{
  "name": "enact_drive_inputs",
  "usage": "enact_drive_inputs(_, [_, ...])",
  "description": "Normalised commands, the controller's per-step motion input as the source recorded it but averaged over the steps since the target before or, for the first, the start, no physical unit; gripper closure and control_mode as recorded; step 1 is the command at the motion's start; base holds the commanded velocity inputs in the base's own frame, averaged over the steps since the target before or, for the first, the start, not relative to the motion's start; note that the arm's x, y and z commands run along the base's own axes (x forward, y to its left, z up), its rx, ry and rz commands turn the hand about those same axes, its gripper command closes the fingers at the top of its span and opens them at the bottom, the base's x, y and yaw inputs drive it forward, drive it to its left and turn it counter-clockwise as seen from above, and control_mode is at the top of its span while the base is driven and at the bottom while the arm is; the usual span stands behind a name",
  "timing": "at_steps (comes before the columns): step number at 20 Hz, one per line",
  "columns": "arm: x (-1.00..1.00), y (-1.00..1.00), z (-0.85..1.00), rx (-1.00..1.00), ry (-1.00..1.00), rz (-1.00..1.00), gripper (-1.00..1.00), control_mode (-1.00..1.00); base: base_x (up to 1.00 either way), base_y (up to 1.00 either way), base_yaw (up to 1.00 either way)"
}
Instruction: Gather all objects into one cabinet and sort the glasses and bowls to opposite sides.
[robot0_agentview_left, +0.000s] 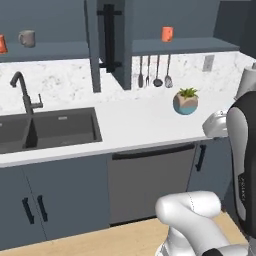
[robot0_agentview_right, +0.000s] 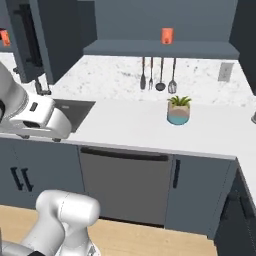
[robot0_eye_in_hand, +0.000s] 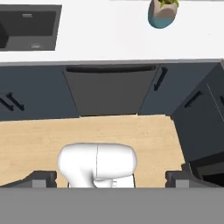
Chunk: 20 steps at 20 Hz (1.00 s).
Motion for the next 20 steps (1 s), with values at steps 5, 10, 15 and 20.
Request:
enact_drive_inputs(5, [0.00,0.00,0.00,0.00,0.00,0.00,-1.00,1.00,0.27,-0.81,0.09])
enact_drive_inputs(10, [0.00,0.00,0.00,0.00,0.00,0.00,-1.00,1.00,0.44,-0.69,0.04])
enact_drive_inputs(15, [0.00,0.00,0.00,0.00,0.00,0.00,-1.00,1.00,0.61,-0.37,0.03])
enact_drive_inputs(20, [0.00,0.00,0.00,0.00,0.00,0.00,-1.00,1.00,0.69,-0.08,0.03])
